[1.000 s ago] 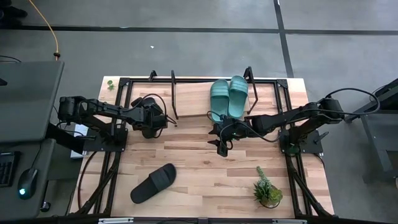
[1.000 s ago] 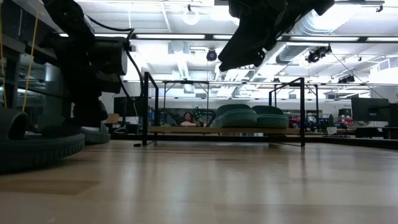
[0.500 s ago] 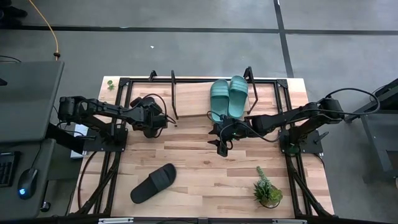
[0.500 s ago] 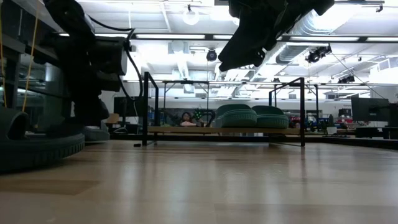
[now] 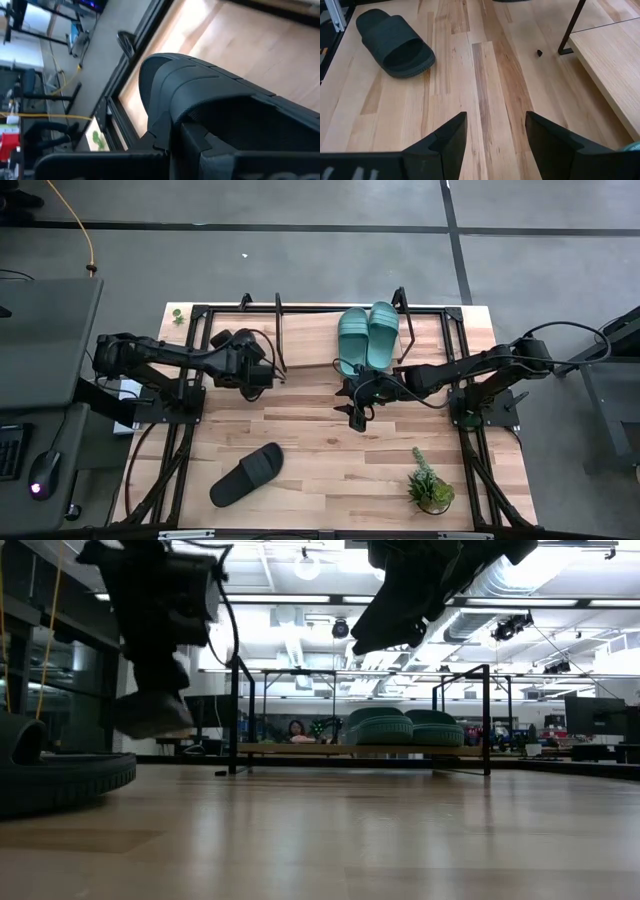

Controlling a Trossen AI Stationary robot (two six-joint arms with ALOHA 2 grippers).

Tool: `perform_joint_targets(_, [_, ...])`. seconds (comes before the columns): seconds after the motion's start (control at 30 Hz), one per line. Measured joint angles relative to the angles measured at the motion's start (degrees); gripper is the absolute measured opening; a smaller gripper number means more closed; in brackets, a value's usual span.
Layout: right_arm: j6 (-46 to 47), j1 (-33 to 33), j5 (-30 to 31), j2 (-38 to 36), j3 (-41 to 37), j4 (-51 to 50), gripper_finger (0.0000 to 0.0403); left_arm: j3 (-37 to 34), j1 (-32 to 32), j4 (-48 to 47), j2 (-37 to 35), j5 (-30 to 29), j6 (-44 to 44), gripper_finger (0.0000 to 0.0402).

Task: Pick and place slides into the shelf
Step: Put the top black slipper on the shelf

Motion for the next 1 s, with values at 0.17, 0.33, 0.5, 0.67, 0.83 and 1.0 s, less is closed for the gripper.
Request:
perform_joint_targets(0.17, [0.0,0.0,0.0,0.0,0.0,0.0,0.0193,3.9,-3.2,-3.6,0.0,-1.5,-1.0,0.0003])
perform_joint_targets(0.33, [0.0,0.0,0.0,0.0,0.0,-0.1,0.0193,6.2,-5.7,-7.2,0.0,-2.9,-2.4,0.0002])
perform_joint_targets(0.5, [-0.4,0.0,-0.1,0.0,0.0,-0.1,0.0193,8.7,-6.1,-11.7,0.0,-3.4,-2.5,0.0002])
perform_joint_targets(0.67, [-0.4,0.0,-0.2,0.0,0.0,-0.1,0.0193,12.5,-5.9,-16.1,0.0,-4.8,-1.3,0.0002])
perform_joint_targets(0.83, [-0.4,0.0,-0.2,0.0,0.0,-0.1,0.0193,17.3,-5.9,-16.9,0.0,-6.5,4.0,0.0001])
perform_joint_targets(1.0, [-0.4,0.0,-0.2,0.0,0.0,-0.1,0.0193,24.0,-5.9,-16.3,0.0,-8.3,11.3,0.0001])
